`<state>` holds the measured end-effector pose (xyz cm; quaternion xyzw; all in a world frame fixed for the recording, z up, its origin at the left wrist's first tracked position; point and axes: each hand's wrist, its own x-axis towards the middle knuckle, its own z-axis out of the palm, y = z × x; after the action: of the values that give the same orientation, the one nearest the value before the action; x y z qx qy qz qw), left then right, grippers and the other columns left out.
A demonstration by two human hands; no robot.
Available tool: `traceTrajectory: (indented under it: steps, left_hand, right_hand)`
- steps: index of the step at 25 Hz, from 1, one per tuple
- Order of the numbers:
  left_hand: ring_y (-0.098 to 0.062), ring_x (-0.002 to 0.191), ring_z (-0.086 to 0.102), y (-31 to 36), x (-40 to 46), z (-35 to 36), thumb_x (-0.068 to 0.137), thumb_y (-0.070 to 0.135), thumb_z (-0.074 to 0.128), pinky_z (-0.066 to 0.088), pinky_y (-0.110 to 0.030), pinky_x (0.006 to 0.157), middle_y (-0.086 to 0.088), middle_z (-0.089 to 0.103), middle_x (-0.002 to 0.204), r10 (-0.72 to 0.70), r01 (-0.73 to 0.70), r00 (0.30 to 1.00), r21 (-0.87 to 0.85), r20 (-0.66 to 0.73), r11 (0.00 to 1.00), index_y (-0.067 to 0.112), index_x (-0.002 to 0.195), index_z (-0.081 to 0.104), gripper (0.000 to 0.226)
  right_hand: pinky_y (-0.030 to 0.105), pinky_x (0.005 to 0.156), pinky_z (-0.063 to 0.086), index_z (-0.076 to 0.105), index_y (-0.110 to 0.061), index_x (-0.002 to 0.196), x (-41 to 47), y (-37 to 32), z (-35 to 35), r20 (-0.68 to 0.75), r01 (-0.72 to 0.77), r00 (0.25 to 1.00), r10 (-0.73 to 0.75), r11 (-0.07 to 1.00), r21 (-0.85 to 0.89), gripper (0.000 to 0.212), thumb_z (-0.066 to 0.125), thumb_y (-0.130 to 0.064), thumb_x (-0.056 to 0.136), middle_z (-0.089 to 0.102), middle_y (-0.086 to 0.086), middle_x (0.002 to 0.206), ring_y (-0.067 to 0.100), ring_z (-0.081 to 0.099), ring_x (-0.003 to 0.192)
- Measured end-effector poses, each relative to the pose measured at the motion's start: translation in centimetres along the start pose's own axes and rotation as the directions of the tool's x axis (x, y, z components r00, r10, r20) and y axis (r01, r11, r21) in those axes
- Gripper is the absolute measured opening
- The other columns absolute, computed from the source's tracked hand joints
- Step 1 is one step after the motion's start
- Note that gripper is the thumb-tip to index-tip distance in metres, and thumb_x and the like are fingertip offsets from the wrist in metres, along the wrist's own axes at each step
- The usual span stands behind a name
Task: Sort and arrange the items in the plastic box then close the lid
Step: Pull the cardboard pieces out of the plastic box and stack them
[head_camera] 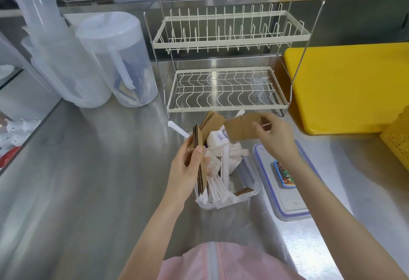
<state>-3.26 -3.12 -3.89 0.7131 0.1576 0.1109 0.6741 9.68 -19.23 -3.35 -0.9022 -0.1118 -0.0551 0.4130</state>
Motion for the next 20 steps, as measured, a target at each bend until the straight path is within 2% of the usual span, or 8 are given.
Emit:
traceTrajectory:
  steps: [3,6,8,10,12,16,18,20]
  left_hand:
    - [0.002,0.077,0.068,0.4,0.2,0.0,0.093,0.030,0.042,0.052,-0.014,0.059,0.013,0.068,0.096,-0.037,0.038,0.999,-0.076,0.015,0.996,0.031,0.120,0.053,0.029]
    - [-0.009,0.081,0.070,0.9,0.5,0.1,0.093,0.034,0.042,0.058,-0.029,0.071,0.004,0.070,0.100,-0.057,0.056,0.998,-0.122,-0.004,0.991,0.030,0.112,0.059,0.026]
    - [-0.017,0.088,0.070,1.0,0.6,0.0,0.093,0.035,0.041,0.057,-0.037,0.080,0.000,0.070,0.104,-0.093,0.088,0.996,-0.187,-0.017,0.978,0.033,0.102,0.061,0.022]
    - [-0.016,0.090,0.070,1.2,0.8,-0.1,0.092,0.037,0.041,0.055,-0.037,0.082,0.000,0.071,0.105,-0.127,0.117,0.992,-0.226,-0.029,0.967,0.032,0.100,0.062,0.023]
    - [-0.010,0.086,0.070,1.3,0.9,-0.1,0.092,0.040,0.041,0.055,-0.033,0.079,-0.001,0.071,0.105,-0.150,0.136,0.988,-0.253,-0.037,0.958,0.026,0.108,0.061,0.029]
    - [-0.022,0.096,0.066,1.6,0.8,-0.3,0.076,0.057,0.048,0.051,-0.043,0.087,-0.008,0.068,0.105,-0.136,0.121,0.990,-0.332,-0.021,0.936,0.016,0.114,0.055,0.056]
    - [-0.021,0.094,0.068,1.4,0.7,-0.7,0.067,0.060,0.052,0.053,-0.041,0.087,-0.003,0.070,0.101,-0.131,0.119,0.991,-0.367,-0.010,0.923,0.015,0.118,0.052,0.068]
    - [-0.017,0.090,0.070,1.0,0.7,-1.2,0.070,0.056,0.053,0.057,-0.035,0.080,-0.003,0.070,0.102,-0.145,0.134,0.989,-0.415,0.006,0.900,0.014,0.120,0.051,0.065]
  right_hand:
    - [0.007,0.055,0.039,0.058,-0.010,0.104,-0.2,-1.1,-1.7,-0.106,0.025,0.994,-0.004,0.979,0.202,0.018,0.053,-0.017,0.088,0.056,-0.007,0.079,0.003,0.051,0.066]
    - [0.001,0.054,0.044,0.055,-0.020,0.091,-1.8,-2.1,-1.5,-0.027,-0.057,0.997,0.077,0.893,0.446,0.006,0.055,-0.015,0.088,0.055,-0.018,0.078,-0.015,0.055,0.064]
    - [0.001,0.056,0.045,0.052,-0.030,0.083,-3.1,-2.7,-0.9,-0.008,-0.064,0.997,0.080,0.852,0.520,0.016,0.056,-0.014,0.087,0.057,-0.018,0.080,-0.016,0.057,0.065]
    - [0.006,0.060,0.047,0.052,-0.033,0.082,-4.4,-3.4,-0.4,0.018,-0.015,1.000,0.006,0.849,0.528,0.020,0.059,-0.014,0.085,0.060,-0.019,0.083,-0.008,0.059,0.070]
    - [0.009,0.065,0.048,0.057,-0.030,0.084,-5.6,-4.2,0.4,0.105,0.056,0.986,-0.128,0.854,0.517,0.020,0.062,-0.011,0.082,0.063,-0.018,0.082,-0.004,0.060,0.074]
    - [0.021,0.077,0.053,0.065,-0.013,0.098,-7.5,-5.2,2.0,0.271,0.273,0.870,-0.412,0.860,0.431,0.023,0.065,-0.004,0.077,0.065,-0.006,0.095,0.006,0.060,0.088]
    - [0.024,0.079,0.053,0.064,-0.010,0.102,-7.7,-5.4,2.3,0.276,0.280,0.859,-0.431,0.847,0.453,0.025,0.065,-0.005,0.078,0.067,-0.001,0.099,0.007,0.060,0.091]
    - [0.022,0.083,0.052,0.064,-0.011,0.105,-7.8,-5.4,2.4,0.292,0.287,0.844,-0.450,0.839,0.463,0.026,0.066,-0.008,0.079,0.067,0.001,0.104,0.006,0.060,0.095]
